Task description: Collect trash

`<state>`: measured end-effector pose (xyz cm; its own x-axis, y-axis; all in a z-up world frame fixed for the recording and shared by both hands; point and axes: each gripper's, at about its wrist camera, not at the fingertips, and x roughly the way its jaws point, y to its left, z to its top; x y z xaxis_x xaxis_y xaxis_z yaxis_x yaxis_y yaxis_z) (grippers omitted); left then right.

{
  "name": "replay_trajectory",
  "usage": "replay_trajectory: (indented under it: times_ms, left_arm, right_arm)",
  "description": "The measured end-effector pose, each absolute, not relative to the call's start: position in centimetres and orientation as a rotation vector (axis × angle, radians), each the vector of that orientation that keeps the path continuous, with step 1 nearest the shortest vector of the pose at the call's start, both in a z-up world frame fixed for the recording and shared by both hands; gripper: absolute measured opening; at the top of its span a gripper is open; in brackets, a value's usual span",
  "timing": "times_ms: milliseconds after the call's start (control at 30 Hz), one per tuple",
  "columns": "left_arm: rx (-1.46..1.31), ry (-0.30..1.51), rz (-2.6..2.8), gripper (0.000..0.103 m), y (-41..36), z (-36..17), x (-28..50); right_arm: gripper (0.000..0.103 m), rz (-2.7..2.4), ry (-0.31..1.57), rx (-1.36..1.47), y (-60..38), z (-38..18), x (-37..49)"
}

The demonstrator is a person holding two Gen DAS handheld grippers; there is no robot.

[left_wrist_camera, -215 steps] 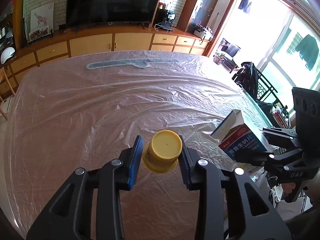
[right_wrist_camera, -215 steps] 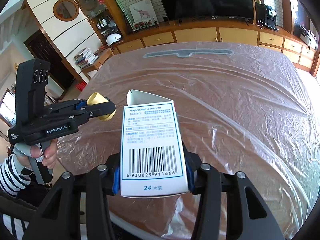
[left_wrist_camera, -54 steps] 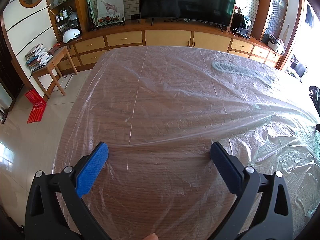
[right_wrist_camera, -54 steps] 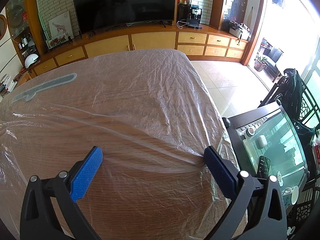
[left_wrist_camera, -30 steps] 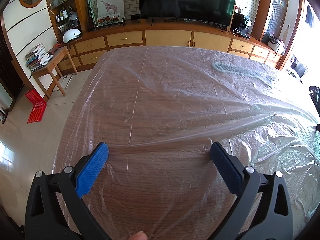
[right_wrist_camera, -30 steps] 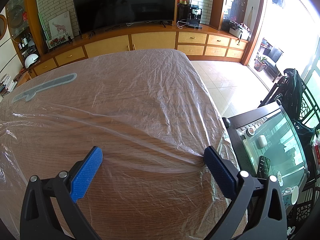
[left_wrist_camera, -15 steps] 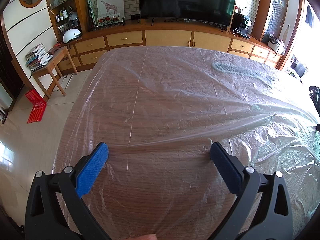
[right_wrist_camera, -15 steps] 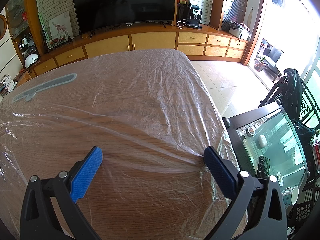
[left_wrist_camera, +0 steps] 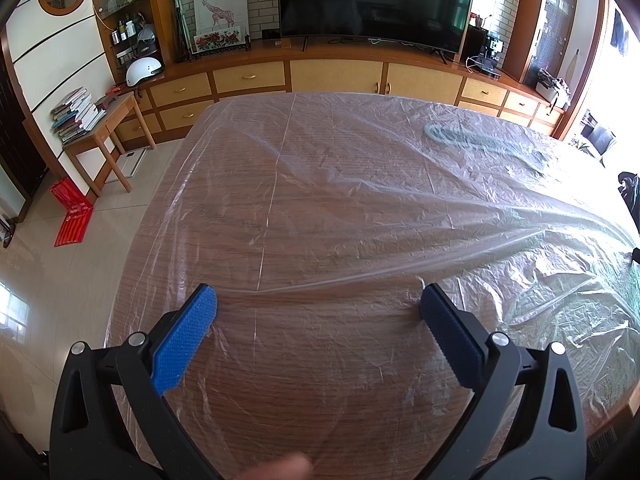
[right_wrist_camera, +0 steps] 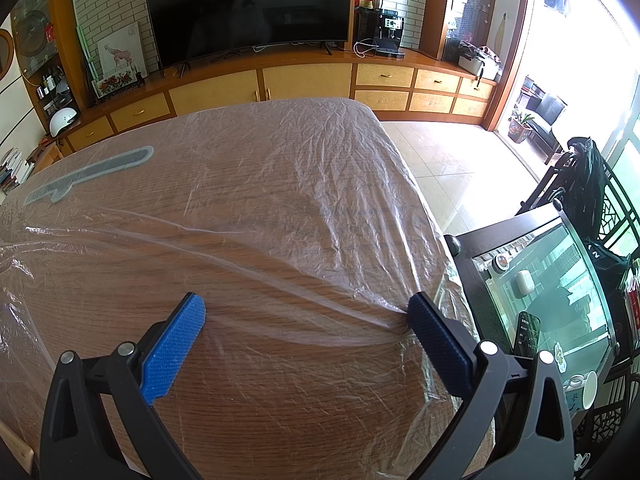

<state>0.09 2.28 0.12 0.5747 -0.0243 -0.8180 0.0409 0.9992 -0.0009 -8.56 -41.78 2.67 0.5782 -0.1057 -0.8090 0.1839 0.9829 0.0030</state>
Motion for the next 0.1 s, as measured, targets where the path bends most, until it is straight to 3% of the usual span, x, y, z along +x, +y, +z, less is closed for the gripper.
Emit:
replay_trajectory:
  times_ms: [100]
  left_arm:
    - [0.019,0.958,-0.038,0.102,2.29,0.12,0.09]
  right_arm:
    - [0.099,-0.170,0.939,0.090,-41.78,2.67,-8.56]
